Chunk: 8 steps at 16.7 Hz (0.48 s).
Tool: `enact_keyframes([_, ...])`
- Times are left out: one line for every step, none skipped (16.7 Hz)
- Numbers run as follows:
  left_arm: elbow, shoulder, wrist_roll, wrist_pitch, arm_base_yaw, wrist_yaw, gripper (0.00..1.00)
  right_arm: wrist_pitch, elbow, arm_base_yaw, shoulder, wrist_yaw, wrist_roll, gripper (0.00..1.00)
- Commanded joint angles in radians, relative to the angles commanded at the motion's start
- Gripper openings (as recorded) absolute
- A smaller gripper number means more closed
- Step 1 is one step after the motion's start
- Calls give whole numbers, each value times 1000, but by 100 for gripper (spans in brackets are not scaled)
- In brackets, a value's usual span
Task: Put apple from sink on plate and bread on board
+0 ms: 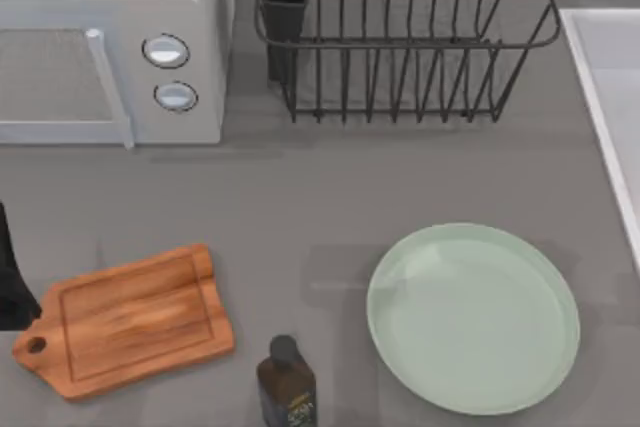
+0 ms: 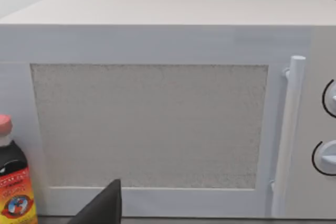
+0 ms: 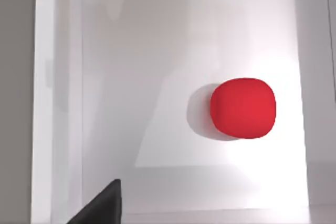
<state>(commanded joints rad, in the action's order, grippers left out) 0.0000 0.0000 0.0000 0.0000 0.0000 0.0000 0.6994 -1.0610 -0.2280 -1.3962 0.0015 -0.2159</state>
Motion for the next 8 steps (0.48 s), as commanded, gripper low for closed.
enact_keyframes([0, 0, 0, 0, 0, 0, 100, 46, -70, -15, -90, 0, -14, 100])
enact_keyframes([0, 0, 0, 0, 0, 0, 100, 91, -138, -30, -178, 0, -28, 100])
enact_keyframes([0, 0, 0, 0, 0, 0, 100, 133, -202, -43, -264, 0, -41, 100])
enact_keyframes([0, 0, 0, 0, 0, 0, 100, 172, -261, -56, -346, 0, -53, 100])
enact_keyframes([0, 0, 0, 0, 0, 0, 100, 208, -317, -68, -421, 0, -64, 100])
enact_keyframes([0, 0, 0, 0, 0, 0, 100, 242, -367, -79, -490, 1, -75, 100])
enact_keyframes([0, 0, 0, 0, 0, 0, 100, 272, -413, -89, -550, 1, -84, 100])
enact_keyframes([0, 0, 0, 0, 0, 0, 100, 298, -453, -97, -601, 1, -92, 100])
